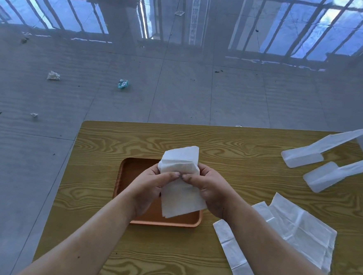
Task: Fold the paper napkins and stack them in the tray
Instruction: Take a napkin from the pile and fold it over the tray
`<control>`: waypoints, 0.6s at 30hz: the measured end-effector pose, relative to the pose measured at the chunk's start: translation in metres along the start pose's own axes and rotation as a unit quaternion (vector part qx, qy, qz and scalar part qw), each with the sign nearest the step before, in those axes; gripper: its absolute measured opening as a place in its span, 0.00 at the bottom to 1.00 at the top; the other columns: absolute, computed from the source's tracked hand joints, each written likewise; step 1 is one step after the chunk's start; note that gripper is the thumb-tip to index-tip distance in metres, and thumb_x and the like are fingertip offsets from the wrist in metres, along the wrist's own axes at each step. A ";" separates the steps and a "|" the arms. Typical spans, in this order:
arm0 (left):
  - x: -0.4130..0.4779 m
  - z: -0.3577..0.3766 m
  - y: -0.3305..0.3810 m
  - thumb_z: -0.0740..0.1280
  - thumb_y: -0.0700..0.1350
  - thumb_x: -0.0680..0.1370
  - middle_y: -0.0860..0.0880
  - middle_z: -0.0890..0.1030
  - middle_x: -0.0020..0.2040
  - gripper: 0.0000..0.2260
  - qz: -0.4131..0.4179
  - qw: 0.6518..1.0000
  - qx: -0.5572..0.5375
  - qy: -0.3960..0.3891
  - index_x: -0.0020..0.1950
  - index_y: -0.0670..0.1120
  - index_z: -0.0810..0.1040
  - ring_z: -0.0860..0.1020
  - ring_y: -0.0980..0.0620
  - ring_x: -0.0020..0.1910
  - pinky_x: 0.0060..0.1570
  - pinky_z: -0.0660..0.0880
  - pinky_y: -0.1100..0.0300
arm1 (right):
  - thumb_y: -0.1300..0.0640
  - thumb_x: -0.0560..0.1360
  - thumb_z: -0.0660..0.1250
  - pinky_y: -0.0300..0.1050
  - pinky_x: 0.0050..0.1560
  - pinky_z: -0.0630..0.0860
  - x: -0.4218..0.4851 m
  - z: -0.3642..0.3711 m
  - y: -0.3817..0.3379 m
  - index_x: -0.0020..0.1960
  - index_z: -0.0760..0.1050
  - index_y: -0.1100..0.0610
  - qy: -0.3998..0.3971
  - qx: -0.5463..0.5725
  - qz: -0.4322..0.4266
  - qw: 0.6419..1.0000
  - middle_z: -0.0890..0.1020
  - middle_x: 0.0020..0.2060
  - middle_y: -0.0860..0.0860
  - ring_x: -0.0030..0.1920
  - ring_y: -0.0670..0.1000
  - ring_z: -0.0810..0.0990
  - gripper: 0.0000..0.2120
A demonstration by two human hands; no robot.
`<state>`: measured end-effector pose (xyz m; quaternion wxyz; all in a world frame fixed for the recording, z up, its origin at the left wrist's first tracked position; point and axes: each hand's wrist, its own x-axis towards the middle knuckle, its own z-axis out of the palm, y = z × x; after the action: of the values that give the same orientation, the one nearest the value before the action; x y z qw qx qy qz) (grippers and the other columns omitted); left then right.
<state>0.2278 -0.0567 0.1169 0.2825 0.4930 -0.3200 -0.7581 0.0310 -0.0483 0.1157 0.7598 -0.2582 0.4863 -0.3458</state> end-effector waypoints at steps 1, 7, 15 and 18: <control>0.000 -0.001 0.001 0.77 0.48 0.76 0.44 0.88 0.55 0.16 0.002 1.000 -0.002 0.014 0.62 0.45 0.85 0.85 0.47 0.52 0.48 0.83 0.55 | 0.64 0.78 0.72 0.55 0.51 0.85 0.000 0.000 0.000 0.62 0.82 0.60 0.010 -0.006 0.000 1.000 0.86 0.57 0.62 0.53 0.59 0.87 0.13; 0.003 -0.007 0.003 0.76 0.53 0.76 0.45 0.88 0.55 0.16 0.001 1.000 -0.015 0.027 0.60 0.47 0.87 0.85 0.47 0.52 0.52 0.82 0.51 | 0.62 0.77 0.75 0.52 0.46 0.84 0.002 -0.002 0.005 0.59 0.84 0.58 0.012 -0.031 -0.017 0.999 0.88 0.52 0.59 0.50 0.58 0.87 0.11; 0.006 -0.008 0.007 0.73 0.46 0.80 0.42 0.88 0.56 0.10 0.017 0.995 -0.054 0.076 0.61 0.47 0.85 0.85 0.42 0.53 0.52 0.84 0.44 | 0.59 0.72 0.78 0.51 0.43 0.82 -0.001 -0.001 0.006 0.65 0.79 0.57 -0.017 -0.098 0.071 0.992 0.87 0.54 0.57 0.52 0.57 0.86 0.22; 0.004 -0.012 0.008 0.79 0.50 0.73 0.42 0.87 0.61 0.30 -0.017 0.999 -0.006 0.050 0.72 0.46 0.76 0.86 0.41 0.57 0.56 0.83 0.42 | 0.68 0.76 0.73 0.51 0.47 0.83 -0.001 -0.003 0.009 0.66 0.77 0.58 0.011 -0.065 0.031 0.997 0.87 0.54 0.57 0.51 0.55 0.87 0.19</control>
<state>0.2384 -0.0675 0.1168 0.2881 0.5341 -0.2920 -0.7392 0.0308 -0.0425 0.1086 0.7463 -0.2879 0.5237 -0.2932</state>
